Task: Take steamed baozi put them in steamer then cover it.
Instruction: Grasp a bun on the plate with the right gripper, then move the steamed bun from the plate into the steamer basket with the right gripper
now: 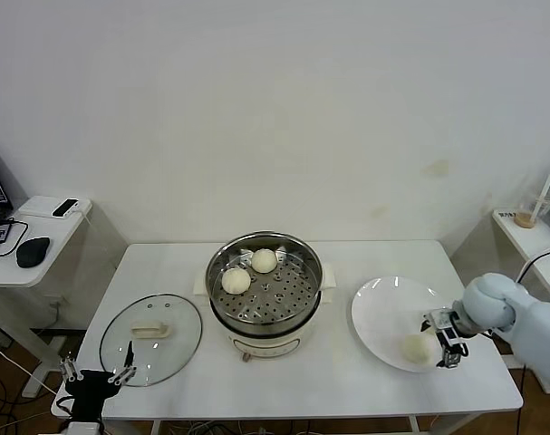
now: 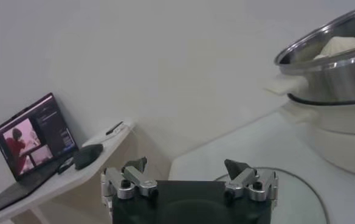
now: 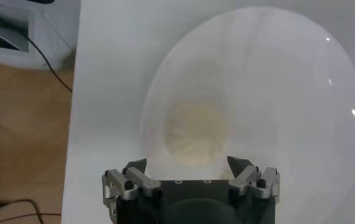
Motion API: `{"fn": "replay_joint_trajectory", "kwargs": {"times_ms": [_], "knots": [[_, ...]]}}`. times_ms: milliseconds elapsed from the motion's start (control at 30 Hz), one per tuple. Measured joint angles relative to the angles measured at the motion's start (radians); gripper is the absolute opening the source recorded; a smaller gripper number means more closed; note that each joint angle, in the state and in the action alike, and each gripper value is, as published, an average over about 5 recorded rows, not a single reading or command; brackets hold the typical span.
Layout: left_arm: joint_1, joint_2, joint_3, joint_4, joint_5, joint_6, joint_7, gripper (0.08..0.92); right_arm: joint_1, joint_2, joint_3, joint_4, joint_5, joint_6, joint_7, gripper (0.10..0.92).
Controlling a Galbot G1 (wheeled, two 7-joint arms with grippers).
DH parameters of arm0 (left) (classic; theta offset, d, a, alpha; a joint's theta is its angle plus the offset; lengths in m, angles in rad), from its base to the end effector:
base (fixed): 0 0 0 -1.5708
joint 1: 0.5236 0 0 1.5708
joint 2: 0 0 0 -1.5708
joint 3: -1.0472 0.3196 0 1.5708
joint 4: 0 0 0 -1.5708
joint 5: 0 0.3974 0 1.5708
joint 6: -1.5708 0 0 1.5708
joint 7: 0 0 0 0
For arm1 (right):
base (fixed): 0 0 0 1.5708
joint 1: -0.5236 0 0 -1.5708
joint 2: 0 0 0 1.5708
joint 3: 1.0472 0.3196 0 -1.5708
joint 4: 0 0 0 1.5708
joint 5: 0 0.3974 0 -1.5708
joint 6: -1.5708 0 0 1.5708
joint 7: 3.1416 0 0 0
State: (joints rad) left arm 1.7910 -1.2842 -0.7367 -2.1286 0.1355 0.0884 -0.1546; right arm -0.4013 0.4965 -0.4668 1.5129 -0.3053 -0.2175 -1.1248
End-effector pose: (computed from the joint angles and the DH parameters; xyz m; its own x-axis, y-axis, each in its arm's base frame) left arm 0.1852 0.0993 -0.2854 -0.9682 -0.1990 0.1519 -0.0990 0.8617 0.4978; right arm 0.4475 -0.1432 -0.2323 -0.1476 -0.0393 0.9883 -0.9796 -0.1323 -0.1515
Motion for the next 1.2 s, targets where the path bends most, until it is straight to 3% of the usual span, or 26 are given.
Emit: {"fn": "replay_joint_trajectory", "kwargs": {"times_ms": [500, 1200], "knots": [[-0.005, -0.004, 0.002, -0.001, 0.0, 0.001, 0.0, 0.823, 0.022, 0.039, -0.011, -0.042, 0.007, -0.021, -0.02, 0.581], [-0.02, 0.008, 0.01, 0.002, -0.011, 0.001, -0.002, 0.823, 0.356, 0.043, -0.098, -0.052, 0.128, -0.041, -0.09, 0.575]]}}
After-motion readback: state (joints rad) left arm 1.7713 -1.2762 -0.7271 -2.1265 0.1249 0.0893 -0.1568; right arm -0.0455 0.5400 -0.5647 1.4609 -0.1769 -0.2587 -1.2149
